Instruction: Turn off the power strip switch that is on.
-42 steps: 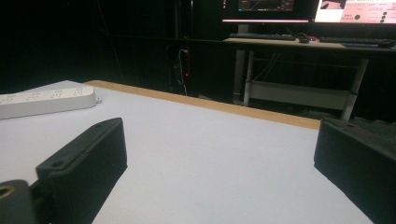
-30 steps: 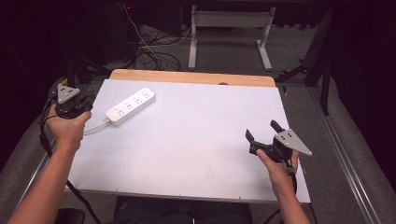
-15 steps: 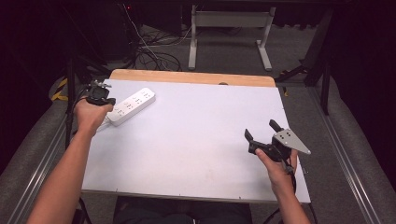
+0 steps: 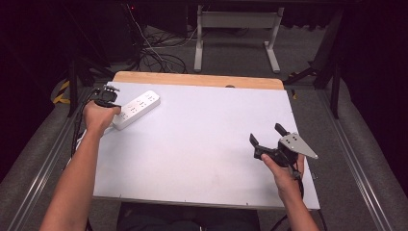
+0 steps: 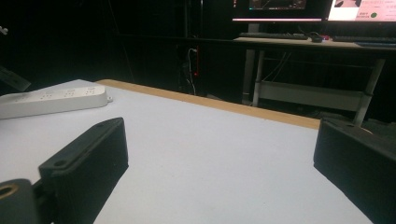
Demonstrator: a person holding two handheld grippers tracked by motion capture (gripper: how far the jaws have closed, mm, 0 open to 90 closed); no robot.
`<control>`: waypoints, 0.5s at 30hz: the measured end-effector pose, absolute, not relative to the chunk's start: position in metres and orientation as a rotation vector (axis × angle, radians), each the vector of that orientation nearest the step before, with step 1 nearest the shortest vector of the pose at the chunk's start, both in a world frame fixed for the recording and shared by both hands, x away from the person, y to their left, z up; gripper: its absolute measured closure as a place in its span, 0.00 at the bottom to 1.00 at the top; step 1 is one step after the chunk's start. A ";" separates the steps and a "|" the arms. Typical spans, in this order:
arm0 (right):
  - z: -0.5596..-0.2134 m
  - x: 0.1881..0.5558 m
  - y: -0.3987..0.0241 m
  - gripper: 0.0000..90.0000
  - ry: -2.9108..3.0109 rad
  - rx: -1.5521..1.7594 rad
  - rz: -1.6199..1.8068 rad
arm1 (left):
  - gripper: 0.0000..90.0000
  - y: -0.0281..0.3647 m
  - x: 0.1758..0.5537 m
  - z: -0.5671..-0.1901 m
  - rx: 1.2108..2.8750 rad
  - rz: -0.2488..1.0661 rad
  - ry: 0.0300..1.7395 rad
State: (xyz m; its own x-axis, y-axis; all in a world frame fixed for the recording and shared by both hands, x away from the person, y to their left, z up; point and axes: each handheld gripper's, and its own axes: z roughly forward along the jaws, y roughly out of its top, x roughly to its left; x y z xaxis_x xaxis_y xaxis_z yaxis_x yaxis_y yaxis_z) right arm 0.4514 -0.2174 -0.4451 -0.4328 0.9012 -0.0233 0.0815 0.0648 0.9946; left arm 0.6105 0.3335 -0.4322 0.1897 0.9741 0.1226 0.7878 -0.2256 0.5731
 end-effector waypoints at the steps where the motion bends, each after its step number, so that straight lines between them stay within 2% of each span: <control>1: -0.445 0.452 -0.217 0.04 1.628 1.000 1.447 | 1.00 0.333 0.611 -0.433 2.089 0.665 1.663; 15: -0.445 0.451 -0.218 0.04 1.626 1.003 1.451 | 1.00 0.334 0.615 -0.440 2.089 0.643 1.656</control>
State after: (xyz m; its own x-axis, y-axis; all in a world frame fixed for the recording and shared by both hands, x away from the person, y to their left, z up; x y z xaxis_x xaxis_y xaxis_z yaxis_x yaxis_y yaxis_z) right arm 0.4512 -0.2179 -0.4451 -0.4330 0.9012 -0.0189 0.0834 0.0610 0.9946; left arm 0.6154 0.3343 -0.4404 0.1939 0.9750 0.1084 0.7926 -0.2208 0.5683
